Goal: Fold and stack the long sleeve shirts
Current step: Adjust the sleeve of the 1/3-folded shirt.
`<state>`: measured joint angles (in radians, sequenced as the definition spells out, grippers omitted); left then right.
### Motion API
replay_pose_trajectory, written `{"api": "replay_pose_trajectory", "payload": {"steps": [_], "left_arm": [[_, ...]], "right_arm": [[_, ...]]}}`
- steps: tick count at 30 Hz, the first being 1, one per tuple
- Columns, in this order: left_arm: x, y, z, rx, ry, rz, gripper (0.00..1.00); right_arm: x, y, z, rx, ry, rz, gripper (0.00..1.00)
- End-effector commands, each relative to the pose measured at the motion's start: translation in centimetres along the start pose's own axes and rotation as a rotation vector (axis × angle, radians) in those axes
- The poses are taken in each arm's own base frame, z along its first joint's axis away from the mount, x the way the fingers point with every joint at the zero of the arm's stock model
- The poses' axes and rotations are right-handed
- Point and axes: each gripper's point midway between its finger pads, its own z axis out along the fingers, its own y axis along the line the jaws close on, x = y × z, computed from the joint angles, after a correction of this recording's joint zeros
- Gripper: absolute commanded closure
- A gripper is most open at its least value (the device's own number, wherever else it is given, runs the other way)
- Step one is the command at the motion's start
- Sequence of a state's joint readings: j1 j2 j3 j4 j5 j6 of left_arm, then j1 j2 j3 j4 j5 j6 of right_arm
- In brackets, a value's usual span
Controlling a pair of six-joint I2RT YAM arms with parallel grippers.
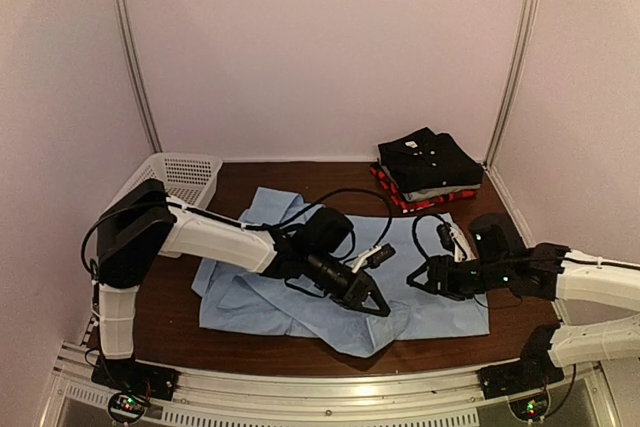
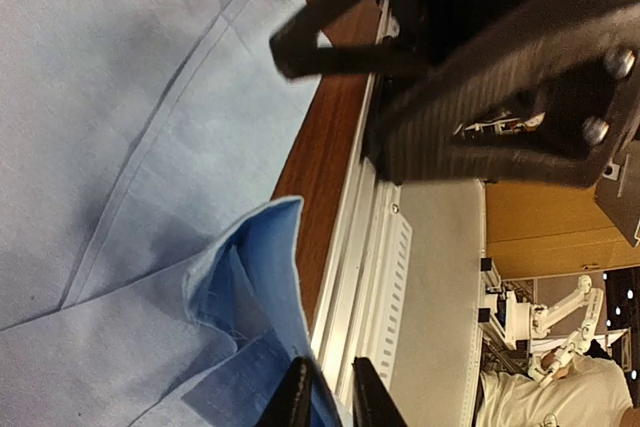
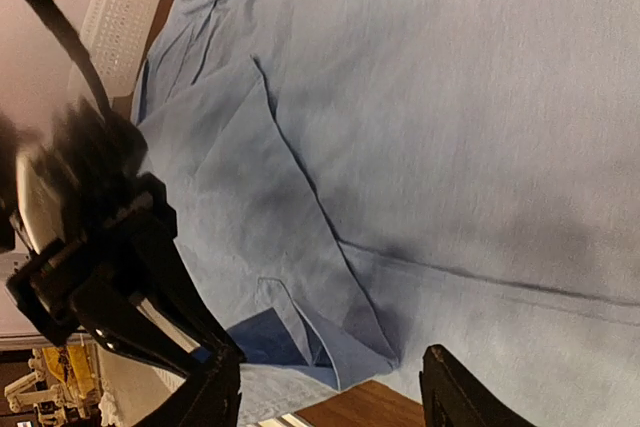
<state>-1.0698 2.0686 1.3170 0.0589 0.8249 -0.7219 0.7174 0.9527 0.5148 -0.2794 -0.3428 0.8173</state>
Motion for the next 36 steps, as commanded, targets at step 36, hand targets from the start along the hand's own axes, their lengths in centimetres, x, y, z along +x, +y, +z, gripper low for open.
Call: {"api": "replay_pose_trajectory", "payload": {"steps": [36], "left_arm": [[1.0, 3.2, -4.6, -0.428, -0.098, 0.128, 0.85]], "right_arm": [[9.3, 3.8, 3.6, 0.103, 0.096, 0.142, 0.36]]}}
